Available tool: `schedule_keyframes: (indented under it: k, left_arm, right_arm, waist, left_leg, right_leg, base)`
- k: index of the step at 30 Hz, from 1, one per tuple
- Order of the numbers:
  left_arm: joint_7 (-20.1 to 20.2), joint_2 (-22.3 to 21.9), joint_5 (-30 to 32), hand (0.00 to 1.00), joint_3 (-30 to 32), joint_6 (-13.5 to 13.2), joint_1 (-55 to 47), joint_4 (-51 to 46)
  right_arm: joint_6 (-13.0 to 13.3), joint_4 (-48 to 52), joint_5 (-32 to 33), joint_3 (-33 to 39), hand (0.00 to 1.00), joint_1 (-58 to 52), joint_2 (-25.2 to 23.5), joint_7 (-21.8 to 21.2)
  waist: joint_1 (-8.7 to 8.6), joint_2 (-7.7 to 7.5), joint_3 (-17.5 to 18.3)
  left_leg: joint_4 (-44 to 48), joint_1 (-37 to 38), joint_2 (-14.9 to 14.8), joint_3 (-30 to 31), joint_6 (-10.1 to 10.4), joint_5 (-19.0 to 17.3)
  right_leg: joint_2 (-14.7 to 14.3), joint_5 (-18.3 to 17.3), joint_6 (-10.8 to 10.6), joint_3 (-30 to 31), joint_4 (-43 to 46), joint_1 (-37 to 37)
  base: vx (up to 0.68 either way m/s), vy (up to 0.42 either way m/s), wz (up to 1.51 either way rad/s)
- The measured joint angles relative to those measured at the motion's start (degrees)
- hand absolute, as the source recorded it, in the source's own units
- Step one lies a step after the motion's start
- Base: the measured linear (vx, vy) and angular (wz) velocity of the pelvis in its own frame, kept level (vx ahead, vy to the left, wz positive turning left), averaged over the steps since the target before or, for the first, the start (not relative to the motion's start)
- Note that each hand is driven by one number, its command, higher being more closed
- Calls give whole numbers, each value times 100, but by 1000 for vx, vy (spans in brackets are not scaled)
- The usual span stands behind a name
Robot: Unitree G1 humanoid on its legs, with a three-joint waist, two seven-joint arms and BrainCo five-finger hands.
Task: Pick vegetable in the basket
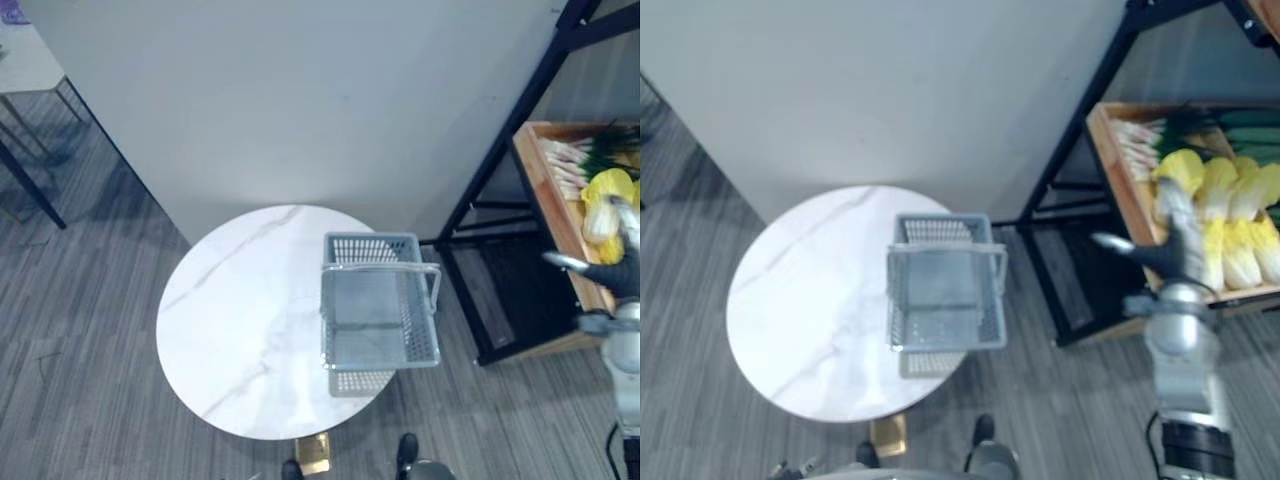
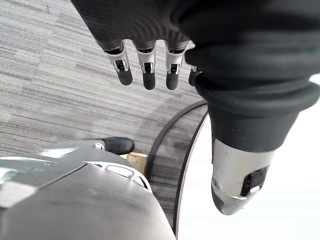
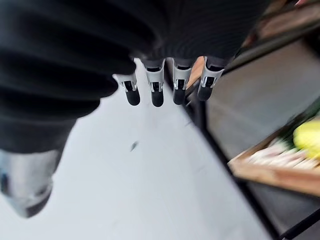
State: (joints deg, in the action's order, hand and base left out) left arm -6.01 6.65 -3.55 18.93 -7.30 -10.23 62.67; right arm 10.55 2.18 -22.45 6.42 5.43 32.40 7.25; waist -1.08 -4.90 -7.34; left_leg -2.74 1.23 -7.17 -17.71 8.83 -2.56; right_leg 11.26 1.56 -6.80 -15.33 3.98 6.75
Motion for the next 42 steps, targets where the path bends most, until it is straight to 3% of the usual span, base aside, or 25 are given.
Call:
schedule_keyframes:
  k: [2, 5, 15, 28, 42]
  left_arm:
    - [8, 35, 31, 0, -169, 0, 6, 4]
    - [12, 27, 36, 0, -343, 5, -13, 19]
    - [8, 41, -36, 0, -409, 14, 224, 146]
    - [-18, 37, -88, 0, -418, 22, 407, 106]
    - [-54, 33, -257, 0, -566, -15, 563, 53]
  right_arm:
    - [135, -115, 5, -1093, 0, 414, 337, -374]
    - [258, -407, 12, -1927, 0, 963, 491, -779]
    - [172, -1590, -10, -3459, 0, 3069, 465, -1064]
    - [-197, -3725, -506, -3564, 0, 3980, -585, -1140]
    - [-326, -4364, -703, -3146, 0, 4452, -666, -935]
  waist:
    - [71, 27, -25]
    - [282, 69, -60]
    - [495, 33, -351]
    - [601, 40, -706]
    - [587, 129, -1155]
  left_leg:
    - [1, -52, 7, 135, -38, 55]
    - [-16, -111, 0, 261, -41, 130]
    - [-16, -203, -26, 349, -85, 215]
    - [-22, -205, 7, 292, -69, 252]
    - [-236, -309, 48, 410, -79, 468]
  right_leg:
    - [16, 0, -1, -92, -9, 3]
    - [14, 2, 1, -184, -1, -1]
    - [-22, 57, 20, -147, -18, 27]
    - [-35, 181, 25, -74, -189, 5]
    - [-13, 221, 40, -182, -184, 135]
  base:
    - [-36, -20, 26]
    - [-29, -24, 20]
    - [-21, -11, 4]
    - [2, -2, -1]
    - [-7, -3, 4]
